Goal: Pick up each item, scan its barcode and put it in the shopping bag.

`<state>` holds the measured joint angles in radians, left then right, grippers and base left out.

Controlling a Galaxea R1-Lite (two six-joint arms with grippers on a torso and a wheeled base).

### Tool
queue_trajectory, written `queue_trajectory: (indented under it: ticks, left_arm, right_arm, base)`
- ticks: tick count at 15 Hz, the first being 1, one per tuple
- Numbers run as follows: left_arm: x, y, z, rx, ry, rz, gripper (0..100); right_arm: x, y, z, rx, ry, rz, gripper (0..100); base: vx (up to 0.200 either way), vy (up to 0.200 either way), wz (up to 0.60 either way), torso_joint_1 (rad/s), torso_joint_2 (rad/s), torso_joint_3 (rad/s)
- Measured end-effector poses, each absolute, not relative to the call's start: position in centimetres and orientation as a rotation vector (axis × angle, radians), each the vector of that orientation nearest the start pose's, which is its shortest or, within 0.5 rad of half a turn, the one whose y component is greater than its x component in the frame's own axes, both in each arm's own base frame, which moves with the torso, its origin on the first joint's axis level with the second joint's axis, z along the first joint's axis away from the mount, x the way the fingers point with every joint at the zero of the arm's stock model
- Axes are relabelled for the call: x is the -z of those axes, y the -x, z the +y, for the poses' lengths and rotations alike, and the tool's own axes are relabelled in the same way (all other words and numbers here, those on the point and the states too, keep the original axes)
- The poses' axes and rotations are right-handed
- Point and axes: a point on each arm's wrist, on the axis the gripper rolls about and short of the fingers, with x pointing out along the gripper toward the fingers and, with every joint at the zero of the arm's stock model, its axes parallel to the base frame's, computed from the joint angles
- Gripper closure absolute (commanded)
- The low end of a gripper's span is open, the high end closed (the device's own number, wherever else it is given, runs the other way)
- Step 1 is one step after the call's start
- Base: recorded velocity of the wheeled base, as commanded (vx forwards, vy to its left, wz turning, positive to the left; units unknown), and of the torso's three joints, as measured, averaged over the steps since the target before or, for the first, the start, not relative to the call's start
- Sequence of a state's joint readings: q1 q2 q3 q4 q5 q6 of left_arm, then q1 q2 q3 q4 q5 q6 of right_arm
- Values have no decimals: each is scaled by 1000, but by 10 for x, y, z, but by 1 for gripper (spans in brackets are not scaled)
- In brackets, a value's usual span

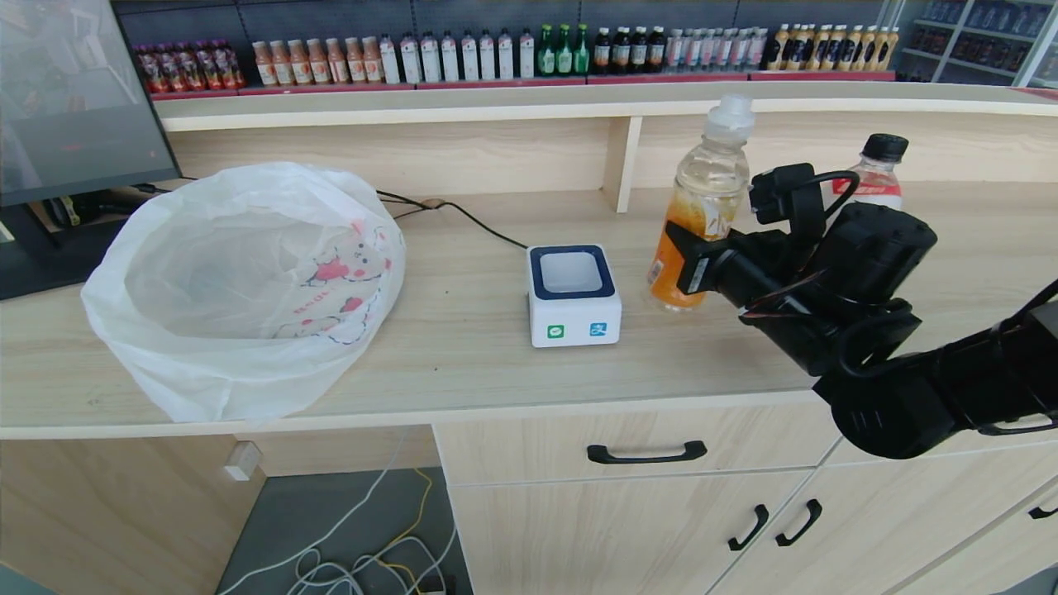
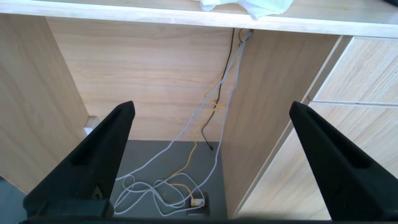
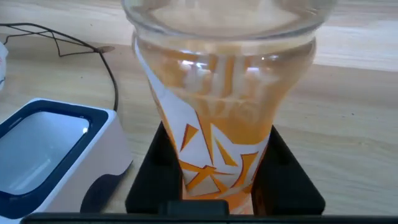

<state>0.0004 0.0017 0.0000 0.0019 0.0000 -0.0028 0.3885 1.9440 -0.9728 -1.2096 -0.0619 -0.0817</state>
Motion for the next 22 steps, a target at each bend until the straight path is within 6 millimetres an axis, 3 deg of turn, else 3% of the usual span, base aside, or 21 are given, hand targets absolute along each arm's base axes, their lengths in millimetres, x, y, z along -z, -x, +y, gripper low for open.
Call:
queue_trajectory:
  ticks: [15,22]
  left_arm:
    - [-75,23,0,0,3,3,0]
    - [-75,23,0,0,3,3,0]
  right_arm:
    - [-221,-283,115,-318,23,-256,100]
    - [-226,-233,99,-339,22,-255,100]
  base:
    - [0,0,0,0,0,0]
    - [0,0,0,0,0,0]
